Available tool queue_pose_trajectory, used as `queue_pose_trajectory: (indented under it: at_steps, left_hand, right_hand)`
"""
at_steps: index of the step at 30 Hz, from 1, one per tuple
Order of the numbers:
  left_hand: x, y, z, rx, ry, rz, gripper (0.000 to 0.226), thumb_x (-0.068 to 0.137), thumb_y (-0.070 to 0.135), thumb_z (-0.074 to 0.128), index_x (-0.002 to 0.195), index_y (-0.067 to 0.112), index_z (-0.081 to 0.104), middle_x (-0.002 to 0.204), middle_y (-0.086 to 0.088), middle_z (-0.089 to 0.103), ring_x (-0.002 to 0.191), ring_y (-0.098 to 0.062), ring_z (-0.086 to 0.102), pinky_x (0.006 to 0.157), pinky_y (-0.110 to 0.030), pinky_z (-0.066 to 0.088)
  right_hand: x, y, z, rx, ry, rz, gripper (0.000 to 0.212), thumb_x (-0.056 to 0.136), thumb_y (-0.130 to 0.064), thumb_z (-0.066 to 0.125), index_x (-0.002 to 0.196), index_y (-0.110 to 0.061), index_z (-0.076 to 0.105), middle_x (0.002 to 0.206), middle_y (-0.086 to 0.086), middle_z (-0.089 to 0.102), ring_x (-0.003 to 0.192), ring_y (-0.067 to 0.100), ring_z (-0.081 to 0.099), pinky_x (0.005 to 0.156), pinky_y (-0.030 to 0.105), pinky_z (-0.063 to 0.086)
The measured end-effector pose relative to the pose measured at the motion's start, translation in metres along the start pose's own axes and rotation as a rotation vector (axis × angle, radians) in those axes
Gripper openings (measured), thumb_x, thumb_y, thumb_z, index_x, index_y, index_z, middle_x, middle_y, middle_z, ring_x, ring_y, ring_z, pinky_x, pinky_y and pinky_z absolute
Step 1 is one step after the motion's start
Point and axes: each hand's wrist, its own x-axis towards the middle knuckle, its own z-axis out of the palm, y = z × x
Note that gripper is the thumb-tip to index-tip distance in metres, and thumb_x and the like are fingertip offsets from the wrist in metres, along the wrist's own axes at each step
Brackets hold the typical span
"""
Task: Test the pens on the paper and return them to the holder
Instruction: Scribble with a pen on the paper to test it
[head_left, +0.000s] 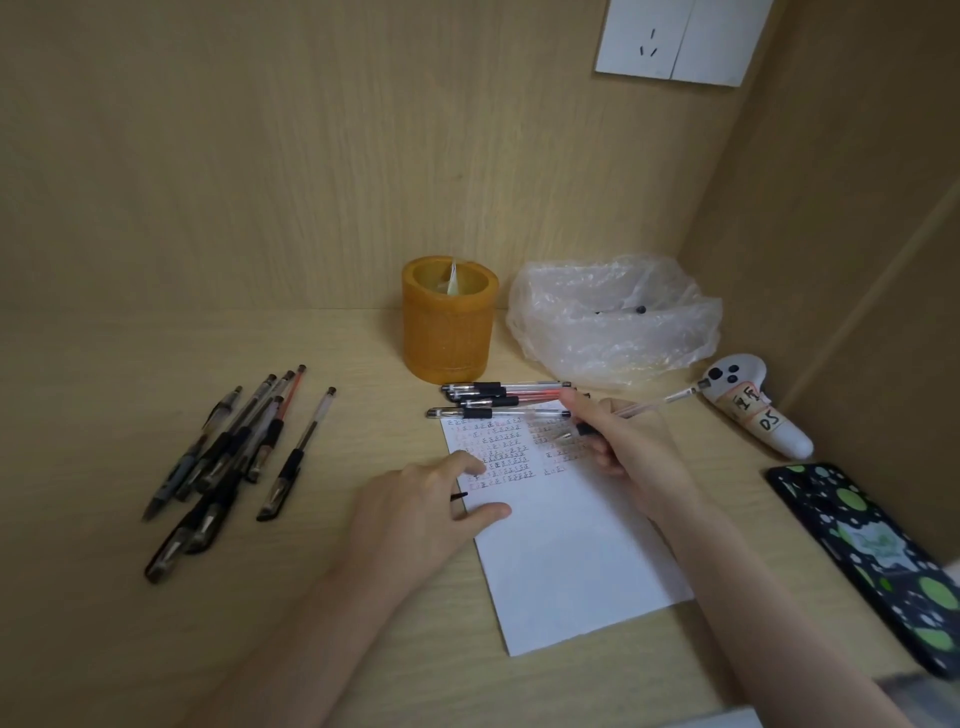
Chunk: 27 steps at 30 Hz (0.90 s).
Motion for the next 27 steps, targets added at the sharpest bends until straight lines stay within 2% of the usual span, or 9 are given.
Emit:
queue_pose_trajectory:
  at_steps: [2, 4, 6, 10, 14, 19, 27]
  left_hand:
    - [0.001, 0.001, 0.0, 0.007, -0.006, -0.008, 0.051, 0.073, 0.073, 0.048, 0.113, 0.042, 0.052, 0.074, 0.01, 0.063, 0.064, -0.003, 0.056, 0.058, -0.021, 0.045]
    - [0.001, 0.001, 0.0, 0.008, -0.008, -0.012, 0.051, 0.073, 0.074, 0.048, 0.113, 0.042, 0.051, 0.076, 0.01, 0.064, 0.066, -0.004, 0.058, 0.06, -0.022, 0.046]
    - [0.001, 0.001, 0.0, 0.003, -0.016, -0.014, 0.051, 0.073, 0.073, 0.047, 0.113, 0.042, 0.051, 0.077, 0.009, 0.064, 0.067, -0.004, 0.058, 0.061, -0.023, 0.047]
    - [0.001, 0.0, 0.0, 0.006, -0.011, -0.01, 0.051, 0.073, 0.073, 0.047, 0.113, 0.042, 0.051, 0.076, 0.009, 0.063, 0.067, -0.004, 0.058, 0.062, -0.023, 0.047]
    - [0.0, 0.001, -0.001, 0.004, -0.018, -0.008, 0.049, 0.074, 0.072, 0.047, 0.112, 0.041, 0.051, 0.074, 0.008, 0.063, 0.065, -0.004, 0.057, 0.06, -0.022, 0.046]
    - [0.0, 0.001, -0.002, 0.012, -0.015, -0.005, 0.049, 0.074, 0.073, 0.046, 0.112, 0.042, 0.051, 0.075, 0.009, 0.063, 0.066, -0.003, 0.057, 0.06, -0.02, 0.044]
    - [0.001, 0.0, 0.0, 0.011, -0.005, 0.008, 0.048, 0.074, 0.073, 0.045, 0.11, 0.042, 0.051, 0.068, 0.008, 0.061, 0.062, -0.003, 0.056, 0.061, -0.022, 0.047]
  right_hand:
    - [-0.001, 0.002, 0.001, -0.002, 0.057, -0.013, 0.038, 0.085, -0.032, 0.07, 0.06, -0.008, 0.052, 0.042, 0.002, 0.046, 0.033, 0.01, 0.036, 0.033, 0.016, 0.023]
    - [-0.002, 0.003, 0.002, 0.013, 0.065, -0.01, 0.037, 0.092, -0.033, 0.06, 0.067, -0.006, 0.058, 0.044, 0.008, 0.054, 0.033, 0.015, 0.048, 0.034, 0.017, 0.024]
    - [-0.003, 0.007, 0.002, 0.019, 0.072, -0.029, 0.034, 0.092, -0.028, 0.059, 0.069, -0.003, 0.059, 0.047, 0.012, 0.057, 0.035, 0.017, 0.051, 0.035, 0.018, 0.026]
    - [-0.005, 0.015, -0.002, -0.102, 0.163, -0.185, 0.046, 0.083, -0.023, 0.072, 0.05, -0.005, 0.046, 0.042, 0.004, 0.045, 0.036, 0.01, 0.037, 0.042, 0.018, 0.032]
    - [-0.001, 0.021, -0.002, -0.141, 0.202, -0.236, 0.048, 0.082, -0.019, 0.073, 0.047, -0.007, 0.043, 0.039, -0.009, 0.041, 0.041, 0.003, 0.036, 0.047, 0.013, 0.031]
    - [0.004, 0.024, 0.0, -0.162, 0.207, -0.258, 0.044, 0.084, -0.009, 0.066, 0.047, -0.007, 0.042, 0.04, -0.01, 0.036, 0.042, 0.004, 0.031, 0.046, 0.017, 0.027]
    - [0.006, 0.027, 0.004, -0.26, 0.178, -0.3, 0.039, 0.084, -0.004, 0.061, 0.048, -0.005, 0.045, 0.052, 0.004, 0.039, 0.049, 0.006, 0.032, 0.049, 0.02, 0.027]
